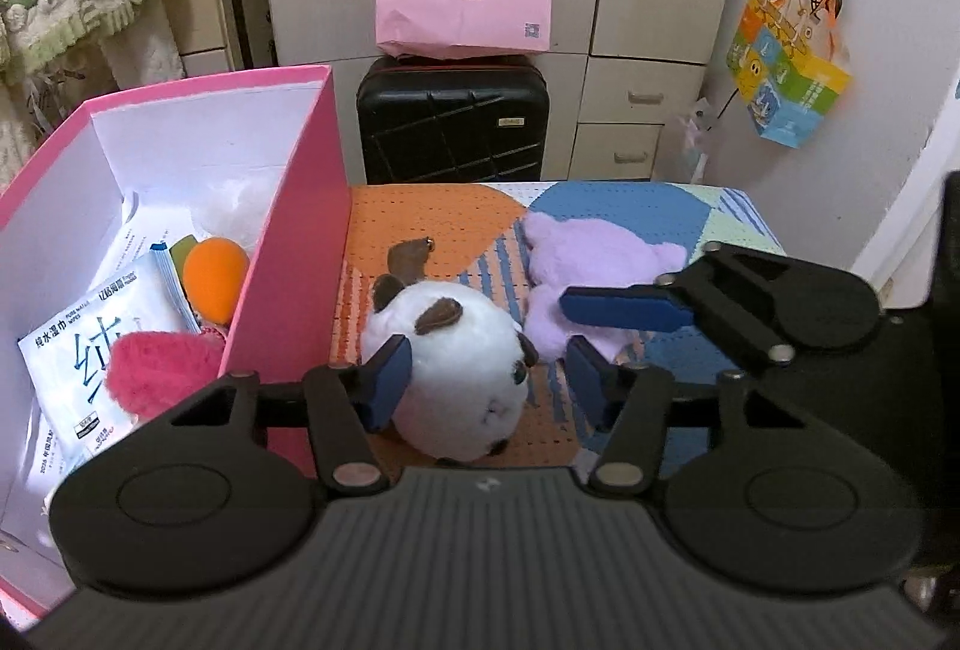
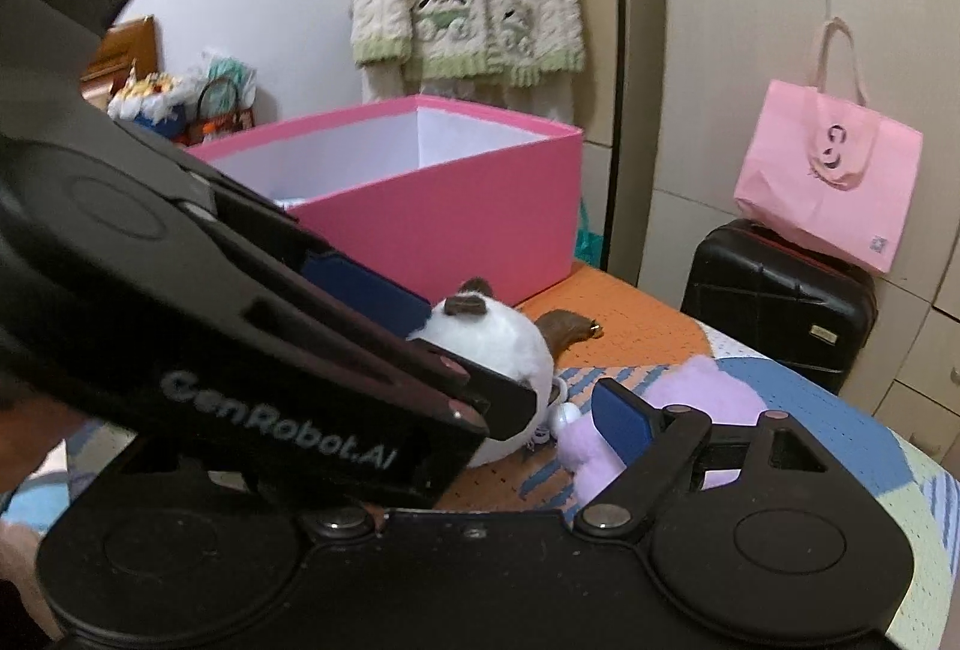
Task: Organize soft objects
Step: 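Grasp the white panda plush with the left gripper while the right reaches the lilac plush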
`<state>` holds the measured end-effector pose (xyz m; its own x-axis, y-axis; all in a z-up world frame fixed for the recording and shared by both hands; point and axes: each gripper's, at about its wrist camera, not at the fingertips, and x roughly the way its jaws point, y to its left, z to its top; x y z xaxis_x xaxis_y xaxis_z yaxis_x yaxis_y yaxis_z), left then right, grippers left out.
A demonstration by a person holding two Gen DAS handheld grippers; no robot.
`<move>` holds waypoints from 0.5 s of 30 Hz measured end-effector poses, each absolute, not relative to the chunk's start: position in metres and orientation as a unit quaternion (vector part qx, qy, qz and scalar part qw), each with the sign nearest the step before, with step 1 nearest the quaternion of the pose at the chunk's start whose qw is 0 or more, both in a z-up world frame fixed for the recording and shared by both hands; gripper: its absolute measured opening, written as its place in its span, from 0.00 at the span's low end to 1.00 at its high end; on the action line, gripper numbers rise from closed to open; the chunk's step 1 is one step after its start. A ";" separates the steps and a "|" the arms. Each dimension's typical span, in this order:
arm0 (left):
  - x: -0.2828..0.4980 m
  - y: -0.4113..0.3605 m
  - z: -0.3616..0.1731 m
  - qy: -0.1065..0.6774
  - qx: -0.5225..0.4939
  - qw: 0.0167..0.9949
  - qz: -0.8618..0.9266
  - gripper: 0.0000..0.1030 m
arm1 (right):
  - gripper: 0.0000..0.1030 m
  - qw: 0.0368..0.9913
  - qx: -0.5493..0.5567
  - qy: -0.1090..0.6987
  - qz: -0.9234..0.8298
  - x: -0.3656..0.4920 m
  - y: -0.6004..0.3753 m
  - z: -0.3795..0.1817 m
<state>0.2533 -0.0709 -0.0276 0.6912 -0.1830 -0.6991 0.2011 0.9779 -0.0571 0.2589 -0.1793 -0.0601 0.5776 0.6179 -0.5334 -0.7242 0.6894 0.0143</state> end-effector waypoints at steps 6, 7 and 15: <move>0.256 -0.067 -0.026 0.383 0.000 0.916 -0.116 0.51 | 0.84 0.870 -0.118 0.264 0.399 0.265 -0.174 -0.068; 0.255 -0.067 -0.026 0.384 -0.001 0.916 -0.117 0.50 | 0.83 0.869 -0.118 0.266 0.401 0.267 -0.172 -0.069; 0.255 -0.065 -0.026 0.390 -0.009 0.912 -0.129 0.50 | 0.66 0.864 -0.100 0.288 0.401 0.277 -0.170 -0.079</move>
